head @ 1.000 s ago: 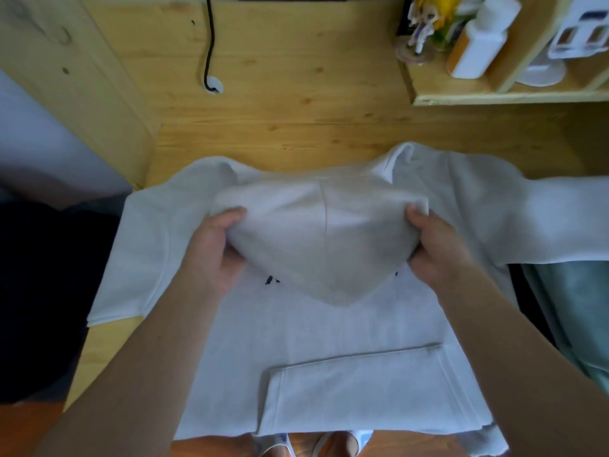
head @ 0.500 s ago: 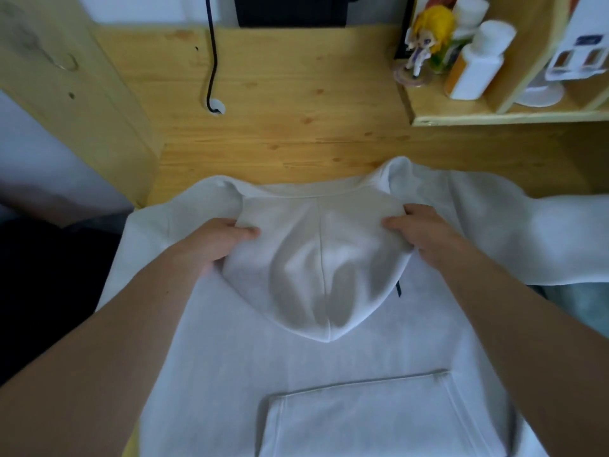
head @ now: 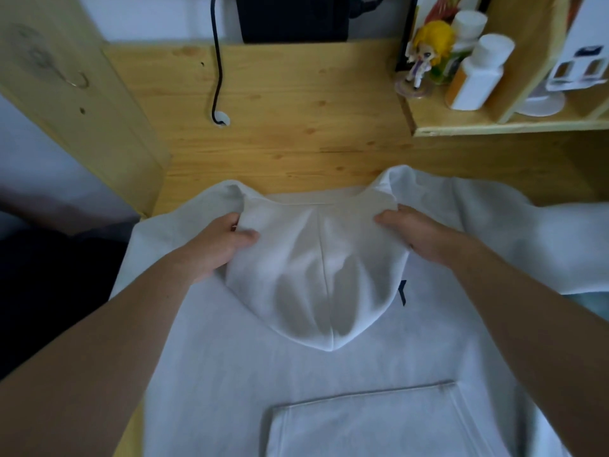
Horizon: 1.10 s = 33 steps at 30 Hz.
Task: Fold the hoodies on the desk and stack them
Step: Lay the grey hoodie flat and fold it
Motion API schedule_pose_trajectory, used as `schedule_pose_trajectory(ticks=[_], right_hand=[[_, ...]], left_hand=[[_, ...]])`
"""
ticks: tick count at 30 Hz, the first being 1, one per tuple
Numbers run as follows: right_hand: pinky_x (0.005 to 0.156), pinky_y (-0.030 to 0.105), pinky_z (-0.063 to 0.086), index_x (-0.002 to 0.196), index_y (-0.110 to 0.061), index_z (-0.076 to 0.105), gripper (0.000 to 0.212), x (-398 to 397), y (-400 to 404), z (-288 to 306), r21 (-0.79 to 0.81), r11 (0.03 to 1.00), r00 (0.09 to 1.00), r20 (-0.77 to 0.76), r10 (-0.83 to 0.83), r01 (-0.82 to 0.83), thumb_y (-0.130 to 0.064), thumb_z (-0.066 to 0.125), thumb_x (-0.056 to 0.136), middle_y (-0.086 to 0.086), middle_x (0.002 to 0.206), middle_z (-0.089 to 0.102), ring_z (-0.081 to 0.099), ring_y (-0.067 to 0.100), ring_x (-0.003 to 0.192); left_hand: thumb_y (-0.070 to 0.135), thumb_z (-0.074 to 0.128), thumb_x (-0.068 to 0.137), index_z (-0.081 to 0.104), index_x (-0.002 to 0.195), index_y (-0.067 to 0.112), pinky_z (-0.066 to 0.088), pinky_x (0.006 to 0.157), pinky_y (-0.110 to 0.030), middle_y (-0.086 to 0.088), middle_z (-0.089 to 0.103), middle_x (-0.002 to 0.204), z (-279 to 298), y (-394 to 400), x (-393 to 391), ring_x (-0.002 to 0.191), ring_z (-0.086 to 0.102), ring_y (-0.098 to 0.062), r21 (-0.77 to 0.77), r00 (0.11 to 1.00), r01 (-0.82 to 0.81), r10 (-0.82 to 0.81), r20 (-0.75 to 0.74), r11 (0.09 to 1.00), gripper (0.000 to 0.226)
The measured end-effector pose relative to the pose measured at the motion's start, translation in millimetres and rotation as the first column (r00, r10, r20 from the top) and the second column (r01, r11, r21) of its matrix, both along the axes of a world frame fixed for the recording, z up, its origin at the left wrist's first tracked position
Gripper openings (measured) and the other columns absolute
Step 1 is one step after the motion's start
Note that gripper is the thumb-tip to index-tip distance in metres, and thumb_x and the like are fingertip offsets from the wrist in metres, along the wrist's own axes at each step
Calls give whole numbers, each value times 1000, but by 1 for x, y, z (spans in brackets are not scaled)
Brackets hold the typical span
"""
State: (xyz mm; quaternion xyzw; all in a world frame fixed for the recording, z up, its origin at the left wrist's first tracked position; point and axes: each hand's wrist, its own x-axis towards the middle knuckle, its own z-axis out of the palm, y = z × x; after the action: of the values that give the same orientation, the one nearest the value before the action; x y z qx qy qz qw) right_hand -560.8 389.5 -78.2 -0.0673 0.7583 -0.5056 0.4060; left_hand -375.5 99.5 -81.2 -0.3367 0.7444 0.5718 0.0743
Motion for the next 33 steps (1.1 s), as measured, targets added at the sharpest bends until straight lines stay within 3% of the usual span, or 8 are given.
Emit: schedule_pose_trajectory(ticks=[4, 8, 12, 15, 21, 26, 30, 33], right_hand=[[101, 34, 47, 120, -31, 61, 42, 7, -3, 7, 195, 965, 975, -97, 197, -176, -63, 54, 93, -11, 117, 66, 64, 13, 108], [115, 40, 38, 134, -21, 59, 87, -3, 6, 0, 89, 986, 990, -11, -139, 139, -85, 41, 78, -1, 135, 59, 56, 19, 125], [102, 38, 50, 126, -15, 64, 31, -6, 15, -7, -7, 981, 980, 38, -195, 196, -30, 48, 104, 4, 126, 69, 64, 22, 116], [85, 31, 57, 111, -12, 72, 54, 2, 21, 0, -59, 995, 997, -6, -77, 77, 19, 36, 85, 4, 105, 77, 70, 22, 106], [77, 26, 48, 99, -20, 67, 24, 5, 8, -5, 356, 912, 878, -345, 333, -206, -4, 51, 92, -9, 94, 66, 60, 8, 87], [88, 40, 47, 100, -17, 52, 4, -1, 8, -26, 796, 605, 647, -454, 613, -14, -18, 51, 96, 8, 109, 43, 56, 30, 98], [74, 34, 47, 85, -22, 52, 11, -9, 5, -30, 685, 724, 661, -579, 478, 77, -18, 51, 95, -2, 81, 53, 63, 29, 88], [78, 31, 47, 103, -22, 66, 22, -28, 5, -22, 490, 846, 820, -560, 118, 212, -10, 48, 95, 2, 90, 65, 62, 27, 92]], left_hand=[[27, 64, 99, 68, 110, 17, 52, 93, -35, 0, 74, 109, -4, -6, 4, 103, 68, -19, -92, 995, 71, -64, 80, 993, 16], [36, 49, 104, 72, 95, 15, 44, 88, -36, -4, 73, 97, -1, -10, 1, 93, 64, -23, -64, 992, -63, 69, 107, 996, 33], [-2, 45, 93, 72, 104, 22, 46, 91, -37, 0, 72, 102, 1, -17, 7, 100, 62, -21, -249, 945, 268, -203, 258, 931, 38], [10, 53, 96, 73, 110, 27, 47, 96, -36, 7, 73, 107, 0, -17, 8, 104, 63, -14, -212, 923, 346, -290, 253, 914, 29], [23, 49, 103, 67, 98, 18, 45, 77, -32, -1, 67, 96, -7, -13, 3, 91, 58, -18, -341, 989, 109, -69, 129, 934, 20], [9, 46, 100, 66, 102, 16, 40, 74, -31, -3, 64, 95, -17, -5, 14, 92, 58, -25, -537, 985, 135, -55, 164, 833, 21], [13, 46, 101, 70, 100, 17, 40, 77, -31, -2, 65, 95, -16, 6, 10, 94, 59, -26, -500, 993, -37, 87, 77, 865, 24], [12, 57, 97, 73, 104, 17, 46, 72, -29, -1, 71, 93, -19, 10, 3, 94, 66, -25, -324, 971, -233, 236, -30, 917, 18]])
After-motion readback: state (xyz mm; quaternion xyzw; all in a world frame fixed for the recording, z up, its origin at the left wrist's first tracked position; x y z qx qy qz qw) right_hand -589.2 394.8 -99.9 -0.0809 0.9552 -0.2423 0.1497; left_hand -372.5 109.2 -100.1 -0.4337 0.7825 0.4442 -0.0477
